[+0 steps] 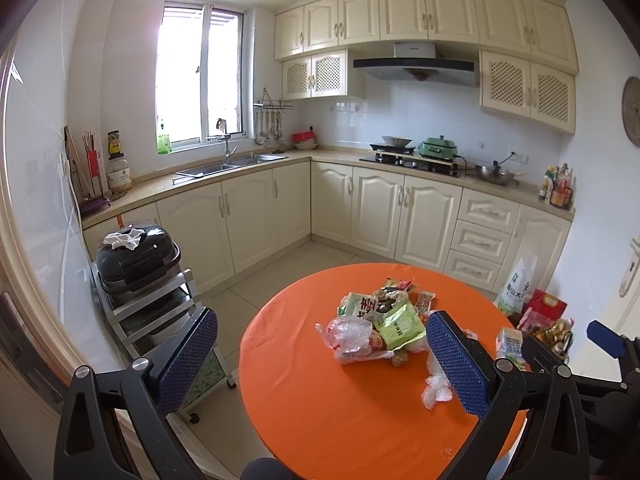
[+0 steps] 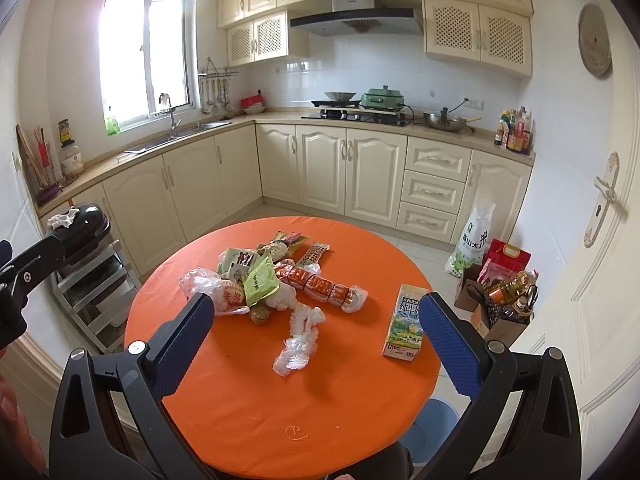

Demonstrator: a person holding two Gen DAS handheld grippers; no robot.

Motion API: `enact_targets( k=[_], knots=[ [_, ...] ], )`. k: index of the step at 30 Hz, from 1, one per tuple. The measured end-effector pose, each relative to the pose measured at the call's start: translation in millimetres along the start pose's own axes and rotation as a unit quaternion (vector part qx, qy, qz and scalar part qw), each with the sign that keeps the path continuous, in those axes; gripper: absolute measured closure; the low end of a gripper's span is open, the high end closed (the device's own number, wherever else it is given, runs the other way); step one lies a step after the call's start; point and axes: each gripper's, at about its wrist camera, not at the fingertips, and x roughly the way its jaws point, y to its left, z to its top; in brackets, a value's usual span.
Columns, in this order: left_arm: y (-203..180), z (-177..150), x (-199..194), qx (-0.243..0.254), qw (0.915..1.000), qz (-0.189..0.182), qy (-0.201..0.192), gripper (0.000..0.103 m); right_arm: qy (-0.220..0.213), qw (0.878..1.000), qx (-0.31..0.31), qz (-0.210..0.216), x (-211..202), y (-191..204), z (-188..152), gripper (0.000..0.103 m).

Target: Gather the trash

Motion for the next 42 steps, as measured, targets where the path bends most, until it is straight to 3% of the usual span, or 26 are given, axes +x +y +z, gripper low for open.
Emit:
enact_targets(
  k=[29,36,42],
  knots=[
    [-13.2,9.7,-1.3,0.012,0.9998,0.001,-0.018,0.001,-0.032,0.999,-0.004,0.001,-8.5,-7.1,21.3,0.0],
    [-27.1,5.4,28.2,0.017,0.9998,-0.005,0.012,0.001,-0.013,1.0,0.001,-0.008,10.2,-22.9,14.2,0.0],
    [-50.8,-5.7,82.1,0.03,0.9968,-0.022,0.072,0.001,0.041,0.999,0.015,-0.027,52.0,-52.1,-6.7,0.0]
  ],
)
